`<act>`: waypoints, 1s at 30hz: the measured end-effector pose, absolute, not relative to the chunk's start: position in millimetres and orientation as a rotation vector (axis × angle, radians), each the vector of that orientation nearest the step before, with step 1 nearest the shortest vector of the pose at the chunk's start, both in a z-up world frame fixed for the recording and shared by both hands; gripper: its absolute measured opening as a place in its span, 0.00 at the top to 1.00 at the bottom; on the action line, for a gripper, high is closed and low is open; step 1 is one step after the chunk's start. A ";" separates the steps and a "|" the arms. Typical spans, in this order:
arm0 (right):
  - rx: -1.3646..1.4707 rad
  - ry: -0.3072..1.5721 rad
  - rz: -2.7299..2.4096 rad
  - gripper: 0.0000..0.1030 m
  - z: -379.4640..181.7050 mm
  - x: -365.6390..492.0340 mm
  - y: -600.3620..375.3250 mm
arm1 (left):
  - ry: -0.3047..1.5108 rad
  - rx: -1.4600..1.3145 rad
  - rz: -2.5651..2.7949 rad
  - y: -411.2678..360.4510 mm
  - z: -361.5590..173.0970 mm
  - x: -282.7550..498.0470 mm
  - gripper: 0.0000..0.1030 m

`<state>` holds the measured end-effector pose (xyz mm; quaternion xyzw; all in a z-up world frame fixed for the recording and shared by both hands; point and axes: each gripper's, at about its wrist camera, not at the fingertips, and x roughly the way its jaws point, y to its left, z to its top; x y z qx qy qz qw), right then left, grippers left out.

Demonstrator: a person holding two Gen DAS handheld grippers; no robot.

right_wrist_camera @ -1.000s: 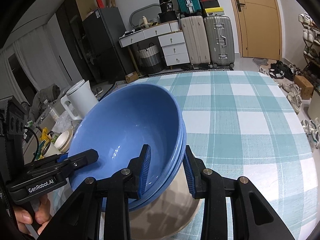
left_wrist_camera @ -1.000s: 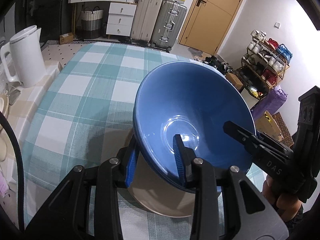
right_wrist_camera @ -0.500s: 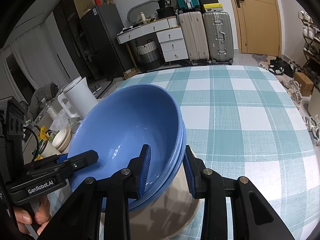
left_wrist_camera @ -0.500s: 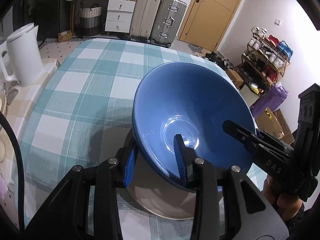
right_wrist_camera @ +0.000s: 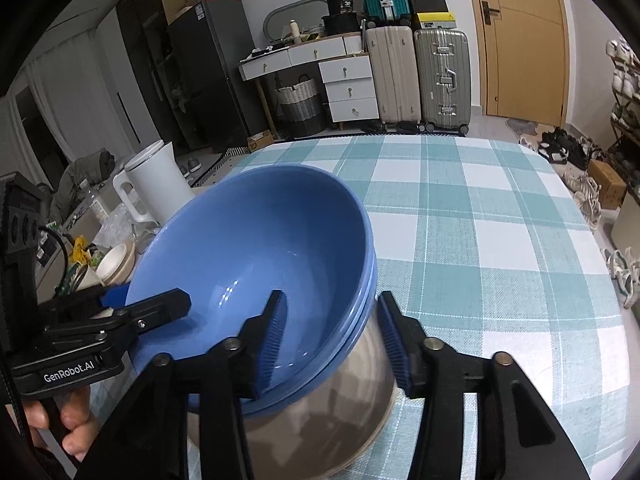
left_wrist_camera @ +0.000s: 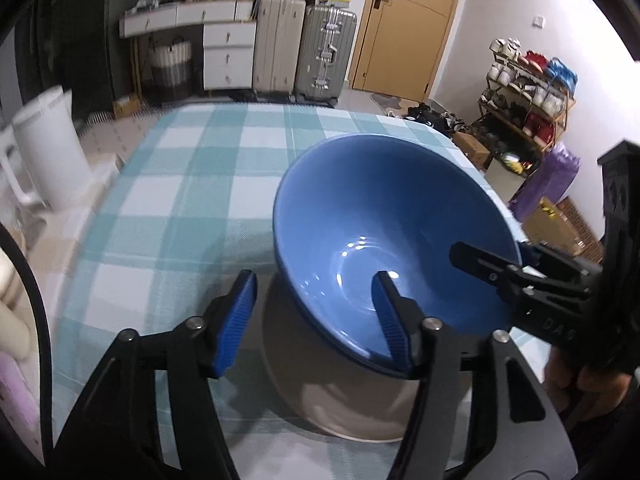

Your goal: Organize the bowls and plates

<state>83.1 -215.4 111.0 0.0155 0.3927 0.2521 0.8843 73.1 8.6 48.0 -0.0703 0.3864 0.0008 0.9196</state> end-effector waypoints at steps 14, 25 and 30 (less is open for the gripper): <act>-0.033 0.703 0.559 0.02 119.9 67.2 -222.6 | 0.674 -0.117 -0.027 23.2 53.9 49.5 0.16; -0.039 0.538 0.613 0.01 134.9 35.6 -242.6 | 0.544 -0.089 -0.029 26.6 63.5 5.5 0.00; -0.035 0.493 0.629 0.01 135.2 18.8 -256.5 | 0.505 -0.091 -0.022 31.2 63.2 -16.5 0.00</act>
